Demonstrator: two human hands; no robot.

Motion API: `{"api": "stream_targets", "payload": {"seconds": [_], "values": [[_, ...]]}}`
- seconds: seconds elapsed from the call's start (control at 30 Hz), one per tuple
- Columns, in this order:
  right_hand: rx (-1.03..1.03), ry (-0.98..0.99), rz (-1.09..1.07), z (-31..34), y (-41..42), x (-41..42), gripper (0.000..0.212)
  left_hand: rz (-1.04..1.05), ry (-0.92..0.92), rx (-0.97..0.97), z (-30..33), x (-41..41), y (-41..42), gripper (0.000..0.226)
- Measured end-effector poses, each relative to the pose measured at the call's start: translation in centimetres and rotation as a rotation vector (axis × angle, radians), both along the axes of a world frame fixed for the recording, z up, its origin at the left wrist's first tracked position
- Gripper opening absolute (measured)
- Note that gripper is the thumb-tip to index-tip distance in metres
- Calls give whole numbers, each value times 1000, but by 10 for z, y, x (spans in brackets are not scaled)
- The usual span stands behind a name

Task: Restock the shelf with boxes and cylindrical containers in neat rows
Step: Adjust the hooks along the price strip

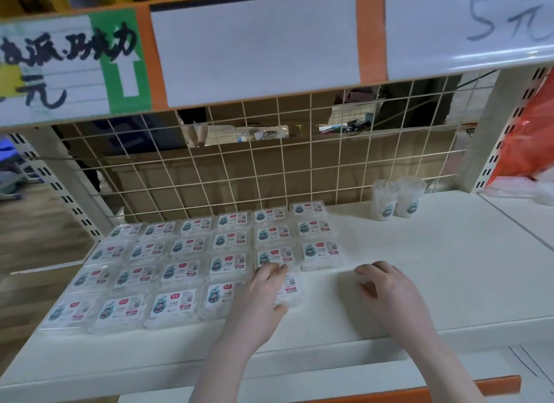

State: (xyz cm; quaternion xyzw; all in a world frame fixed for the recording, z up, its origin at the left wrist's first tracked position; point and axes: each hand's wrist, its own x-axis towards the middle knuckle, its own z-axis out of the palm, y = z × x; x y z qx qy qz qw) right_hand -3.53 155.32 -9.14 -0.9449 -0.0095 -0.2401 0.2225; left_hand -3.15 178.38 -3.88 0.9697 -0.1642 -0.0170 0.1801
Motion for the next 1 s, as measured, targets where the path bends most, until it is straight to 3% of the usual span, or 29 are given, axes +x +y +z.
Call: {"api": "stream_targets", "payload": {"seconds": [0.73, 1.0], "values": [[-12, 141, 113, 11, -77, -7, 21, 215, 79, 41, -2, -11, -25, 72], [-38, 78, 78, 16, -97, -27, 19, 312, -20, -2, 6, -41, -46, 65]]}}
